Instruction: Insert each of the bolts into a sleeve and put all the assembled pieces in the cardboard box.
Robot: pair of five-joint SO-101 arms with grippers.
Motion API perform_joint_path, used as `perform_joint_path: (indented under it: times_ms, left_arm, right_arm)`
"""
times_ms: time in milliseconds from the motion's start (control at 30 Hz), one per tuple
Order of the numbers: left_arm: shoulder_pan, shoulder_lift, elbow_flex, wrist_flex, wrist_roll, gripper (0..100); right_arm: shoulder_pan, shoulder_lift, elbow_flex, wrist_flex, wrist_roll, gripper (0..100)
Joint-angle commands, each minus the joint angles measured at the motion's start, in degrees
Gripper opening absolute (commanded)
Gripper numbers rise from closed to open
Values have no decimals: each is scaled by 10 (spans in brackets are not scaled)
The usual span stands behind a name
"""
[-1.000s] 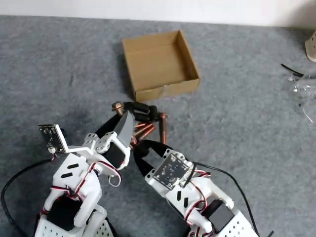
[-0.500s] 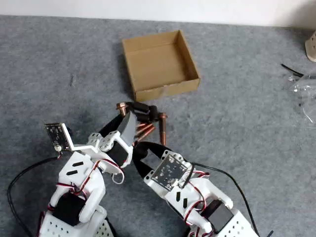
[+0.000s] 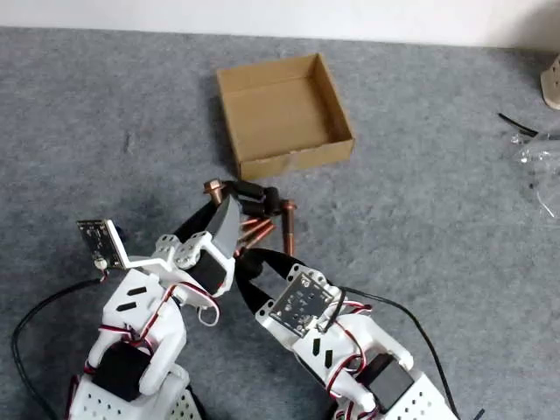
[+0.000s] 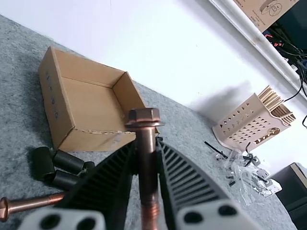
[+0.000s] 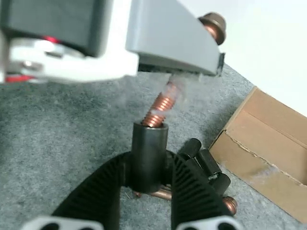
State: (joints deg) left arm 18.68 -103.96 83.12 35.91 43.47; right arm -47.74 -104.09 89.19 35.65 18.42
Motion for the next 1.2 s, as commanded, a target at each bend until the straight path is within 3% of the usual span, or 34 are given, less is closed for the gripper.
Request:
perform_joint_path:
  times_ms: [0, 267, 433, 600, 900, 1167]
  left_arm:
    - [2, -4, -6, -7, -3, 5]
    - [2, -4, -11, -1, -4, 5]
    - [2, -4, -73, 92, -4, 5]
    - [3, -4, -76, 105, -4, 5]
    - [97, -3, -74, 151, -33, 5]
    - [104, -3, -61, 148, -50, 5]
  right_arm:
    - [29, -2, -10, -35, -6, 5]
    - [45, -2, -9, -47, -7, 5]
    - [45, -2, -8, -47, -7, 5]
    - [45, -2, -8, -47, -7, 5]
    - [45, -2, -7, -47, -7, 5]
    - [45, -2, -7, -47, -6, 5]
